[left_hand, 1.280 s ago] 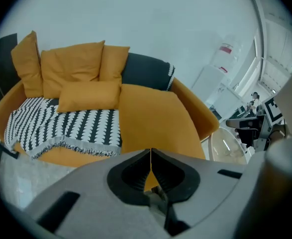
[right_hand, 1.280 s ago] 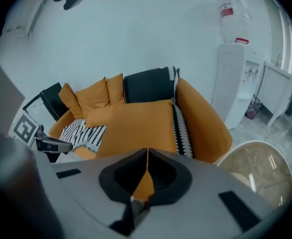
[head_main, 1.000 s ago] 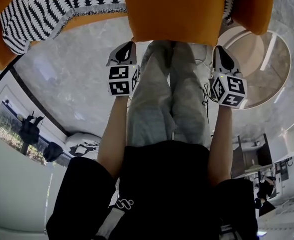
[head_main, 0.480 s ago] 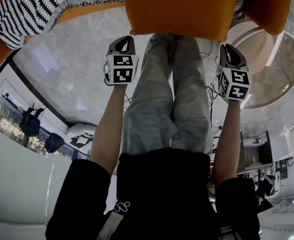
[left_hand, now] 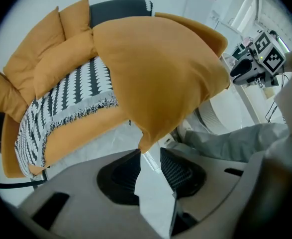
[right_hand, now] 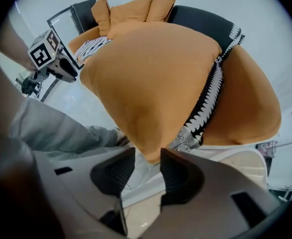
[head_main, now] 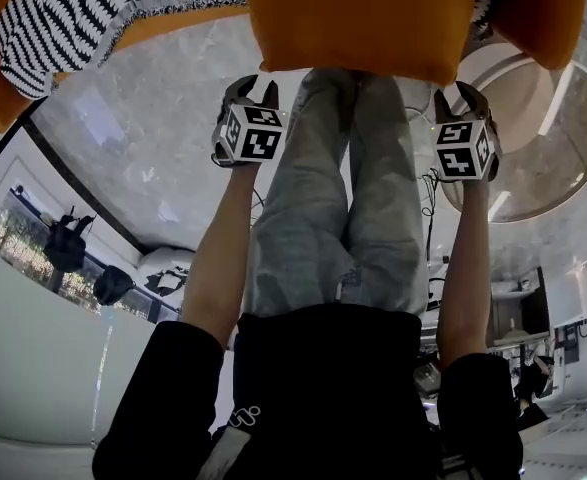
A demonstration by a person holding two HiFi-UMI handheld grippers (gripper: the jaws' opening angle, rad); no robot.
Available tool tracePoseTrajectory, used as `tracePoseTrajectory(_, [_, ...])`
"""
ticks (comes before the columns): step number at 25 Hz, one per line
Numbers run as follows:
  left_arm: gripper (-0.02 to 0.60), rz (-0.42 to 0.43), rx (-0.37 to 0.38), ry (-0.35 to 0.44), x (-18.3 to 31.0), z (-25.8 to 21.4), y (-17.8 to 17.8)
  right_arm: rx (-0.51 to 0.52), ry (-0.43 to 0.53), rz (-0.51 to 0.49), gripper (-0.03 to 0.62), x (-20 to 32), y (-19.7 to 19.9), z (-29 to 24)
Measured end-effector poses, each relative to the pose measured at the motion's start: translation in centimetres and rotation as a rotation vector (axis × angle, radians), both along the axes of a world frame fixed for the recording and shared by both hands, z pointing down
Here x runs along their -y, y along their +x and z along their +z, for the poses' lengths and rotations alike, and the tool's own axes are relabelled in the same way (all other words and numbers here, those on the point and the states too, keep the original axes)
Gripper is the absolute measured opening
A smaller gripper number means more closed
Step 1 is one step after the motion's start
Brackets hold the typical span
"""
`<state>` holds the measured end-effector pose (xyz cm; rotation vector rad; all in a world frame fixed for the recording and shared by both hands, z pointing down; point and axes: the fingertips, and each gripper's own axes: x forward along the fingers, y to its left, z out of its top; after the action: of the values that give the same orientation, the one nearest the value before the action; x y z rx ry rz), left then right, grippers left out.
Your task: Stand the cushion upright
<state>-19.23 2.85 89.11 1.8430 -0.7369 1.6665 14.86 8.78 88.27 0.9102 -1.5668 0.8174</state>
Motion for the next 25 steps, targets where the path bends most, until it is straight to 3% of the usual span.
tracePoseTrajectory(8, [0.112,0.025,-0.006,0.014,1.6,1.0,1.4,-0.03,-0.007,0.028,0.137,0.1,0.3,2.5])
tracePoseTrajectory(15, [0.031,0.017,-0.006,0.031,1.7,0.5,2.5,-0.016,0.041,0.111,0.032,0.9,-0.2,2.0])
tracePoseTrajectory(21, [0.018,-0.045,-0.088,0.016,2.1,-2.7,3.3,0.049,0.064,0.198,0.015,1.4,-0.1,-1.0])
tracePoseTrajectory(25, [0.018,-0.045,-0.129,0.03,3.0,-5.0,3.4,0.074,0.085,0.265,0.015,2.0,-0.1,-3.1])
